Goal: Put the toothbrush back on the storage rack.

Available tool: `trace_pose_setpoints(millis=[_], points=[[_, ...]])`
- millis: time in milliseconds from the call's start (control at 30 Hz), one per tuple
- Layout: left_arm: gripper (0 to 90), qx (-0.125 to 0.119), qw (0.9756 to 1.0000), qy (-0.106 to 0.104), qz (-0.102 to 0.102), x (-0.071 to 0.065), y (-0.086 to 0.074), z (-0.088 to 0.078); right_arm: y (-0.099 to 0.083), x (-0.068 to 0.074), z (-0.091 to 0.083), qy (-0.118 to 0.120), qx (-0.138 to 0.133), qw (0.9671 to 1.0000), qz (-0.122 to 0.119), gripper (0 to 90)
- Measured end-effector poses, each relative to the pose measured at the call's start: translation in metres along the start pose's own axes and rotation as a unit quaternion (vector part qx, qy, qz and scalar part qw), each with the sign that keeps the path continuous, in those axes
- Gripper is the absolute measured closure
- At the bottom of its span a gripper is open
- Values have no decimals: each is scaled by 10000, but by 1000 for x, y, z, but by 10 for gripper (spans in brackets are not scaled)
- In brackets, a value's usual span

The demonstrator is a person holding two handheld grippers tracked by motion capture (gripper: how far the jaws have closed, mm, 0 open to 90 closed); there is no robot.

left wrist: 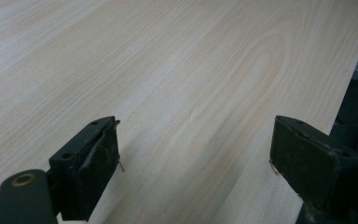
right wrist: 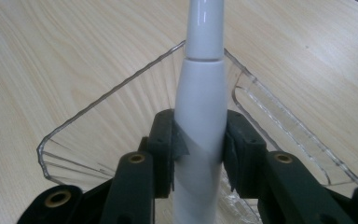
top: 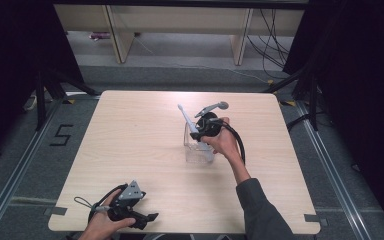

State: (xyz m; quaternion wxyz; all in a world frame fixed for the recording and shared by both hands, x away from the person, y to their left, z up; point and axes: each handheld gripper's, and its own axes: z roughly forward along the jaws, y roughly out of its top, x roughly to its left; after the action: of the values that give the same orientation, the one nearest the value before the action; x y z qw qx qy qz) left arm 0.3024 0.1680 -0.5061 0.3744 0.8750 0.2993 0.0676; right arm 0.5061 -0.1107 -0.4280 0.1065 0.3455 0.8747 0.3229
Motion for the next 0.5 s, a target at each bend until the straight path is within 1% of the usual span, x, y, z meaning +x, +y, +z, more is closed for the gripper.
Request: trace_pose_setpoints(millis=[33, 67, 133, 233, 267, 300, 333, 367, 400, 433, 467, 500], points=[[149, 10, 10000, 1, 10, 0, 0, 0, 0, 1, 0, -33, 19, 10000, 62, 663], [149, 11, 10000, -4, 24, 0, 0, 0, 0, 0, 0, -25, -5, 10000, -3, 663], [149, 3, 10000, -24, 18, 0, 0, 0, 0, 0, 0, -29, 3, 10000, 16, 662], [149, -1, 10000, 1, -6, 0, 0, 0, 0, 0, 1, -24, -20, 10000, 8, 660], [149, 9, 10000, -1, 8, 0, 0, 0, 0, 1, 1, 6, 28, 9999, 97, 656], [149, 9, 10000, -3, 19, 0, 0, 0, 0, 1, 1, -18, -5, 10000, 48, 648], [149, 10, 10000, -2, 25, 0, 0, 0, 0, 0, 0, 0, -47, 10000, 60, 644], [149, 12, 10000, -7, 26, 0, 0, 0, 0, 1, 1, -30, -147, 9999, 79, 636], [149, 16, 10000, -5, 27, 0, 0, 0, 1, 1, -3, -1, -106, 9999, 96, 620], [149, 17, 10000, -3, 25, 0, 0, 0, 1, -1, -3, 15, -237, 9997, -42, 615], [149, 16, 10000, -5, 23, 0, 0, 0, 1, -1, -5, 76, -261, 9996, -83, 615], [149, 18, 10000, -6, 24, 0, 0, 0, 1, -1, -7, 42, -292, 9995, -97, 610]])
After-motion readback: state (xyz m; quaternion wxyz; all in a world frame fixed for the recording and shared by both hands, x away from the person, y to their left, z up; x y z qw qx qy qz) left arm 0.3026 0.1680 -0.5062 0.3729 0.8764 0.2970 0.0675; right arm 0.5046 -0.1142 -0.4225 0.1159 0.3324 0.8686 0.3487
